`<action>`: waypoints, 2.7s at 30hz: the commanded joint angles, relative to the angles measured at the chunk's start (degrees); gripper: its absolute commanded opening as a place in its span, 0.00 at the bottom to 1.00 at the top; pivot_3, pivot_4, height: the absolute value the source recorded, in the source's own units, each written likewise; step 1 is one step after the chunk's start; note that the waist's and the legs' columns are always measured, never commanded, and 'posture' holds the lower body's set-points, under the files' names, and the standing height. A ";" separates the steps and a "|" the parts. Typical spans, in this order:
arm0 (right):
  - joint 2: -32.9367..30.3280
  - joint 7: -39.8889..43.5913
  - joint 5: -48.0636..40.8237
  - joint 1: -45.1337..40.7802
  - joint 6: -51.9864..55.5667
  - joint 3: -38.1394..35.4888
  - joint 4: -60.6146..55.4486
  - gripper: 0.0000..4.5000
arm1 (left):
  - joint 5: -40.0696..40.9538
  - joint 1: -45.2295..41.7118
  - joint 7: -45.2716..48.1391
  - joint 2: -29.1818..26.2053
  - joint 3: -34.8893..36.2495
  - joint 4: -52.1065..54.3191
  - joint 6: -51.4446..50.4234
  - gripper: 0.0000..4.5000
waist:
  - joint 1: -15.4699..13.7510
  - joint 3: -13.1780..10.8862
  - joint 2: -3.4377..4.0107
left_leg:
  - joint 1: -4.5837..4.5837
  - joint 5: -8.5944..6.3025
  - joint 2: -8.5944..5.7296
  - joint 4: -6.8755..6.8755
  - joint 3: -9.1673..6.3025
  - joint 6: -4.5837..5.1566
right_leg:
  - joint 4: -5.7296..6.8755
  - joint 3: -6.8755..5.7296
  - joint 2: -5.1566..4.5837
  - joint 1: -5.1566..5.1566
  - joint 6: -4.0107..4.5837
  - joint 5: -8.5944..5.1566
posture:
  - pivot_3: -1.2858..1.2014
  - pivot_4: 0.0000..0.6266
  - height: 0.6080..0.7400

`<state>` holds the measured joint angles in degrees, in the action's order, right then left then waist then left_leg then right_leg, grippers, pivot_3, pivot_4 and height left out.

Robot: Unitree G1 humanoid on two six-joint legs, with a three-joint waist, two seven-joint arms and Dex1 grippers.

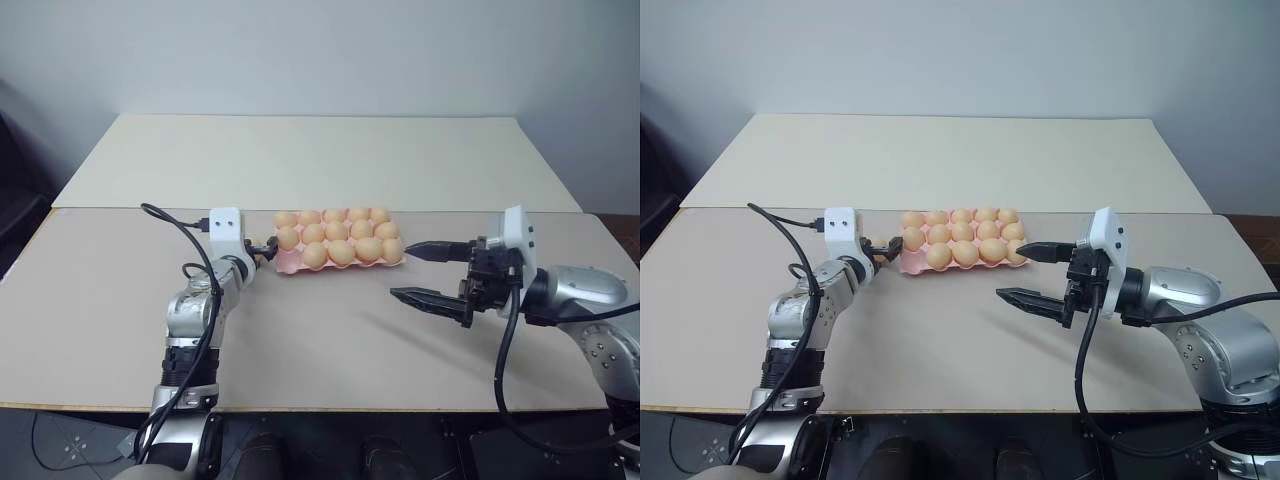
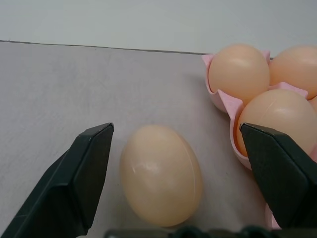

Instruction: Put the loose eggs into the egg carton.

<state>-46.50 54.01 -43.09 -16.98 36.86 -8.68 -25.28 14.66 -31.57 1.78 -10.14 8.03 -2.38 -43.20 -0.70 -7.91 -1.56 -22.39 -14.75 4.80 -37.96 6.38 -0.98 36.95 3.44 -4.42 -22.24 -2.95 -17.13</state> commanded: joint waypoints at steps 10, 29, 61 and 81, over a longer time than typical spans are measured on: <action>-0.57 -0.33 -1.18 -0.21 -0.04 -1.79 -1.52 1.00 | -0.29 0.58 -1.53 1.11 1.29 1.23 -0.98 0.33 | 0.01 0.00 0.00 | 0.00 0.00 0.00 0.00 0.00 0.00 | 0.00 0.00 0.00 0.00 0.00 0.00 | 0.52 0.24 1.00; -0.29 -0.85 -0.78 0.22 -0.60 -2.05 -1.57 1.00 | 9.46 8.17 11.05 -6.81 4.75 23.49 -1.41 0.33 | -0.07 0.00 0.00 | 0.00 0.02 0.01 0.00 0.00 -0.04 | 0.00 0.00 -0.01 0.02 0.00 0.00 | 0.52 0.24 1.00; -0.55 -2.50 -1.36 1.71 -0.19 -3.10 -2.92 1.00 | 1.02 7.33 15.12 -3.55 -9.34 12.25 4.65 0.49 | 0.02 0.00 0.00 | 0.00 0.01 0.01 0.00 -0.02 -0.01 | -0.02 0.00 0.01 0.01 0.00 0.00 | 0.52 0.24 1.00; -0.27 -1.90 -0.94 0.93 -0.50 -2.14 -2.16 1.00 | 4.48 10.50 17.31 -5.79 -4.16 18.97 4.56 0.90 | 0.02 0.00 0.00 | 0.00 0.01 0.01 0.00 -0.02 -0.01 | -0.01 0.00 0.00 0.02 0.00 0.00 | 0.52 0.24 1.00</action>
<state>-46.51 51.93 -43.55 -15.17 36.87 -9.86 -26.50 17.97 -21.06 18.36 -15.59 2.80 13.35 -39.46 -0.68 -7.91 -1.56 -22.39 -14.75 4.81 -37.96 6.36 -0.99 36.93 3.44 -4.42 -22.22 -2.95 -17.13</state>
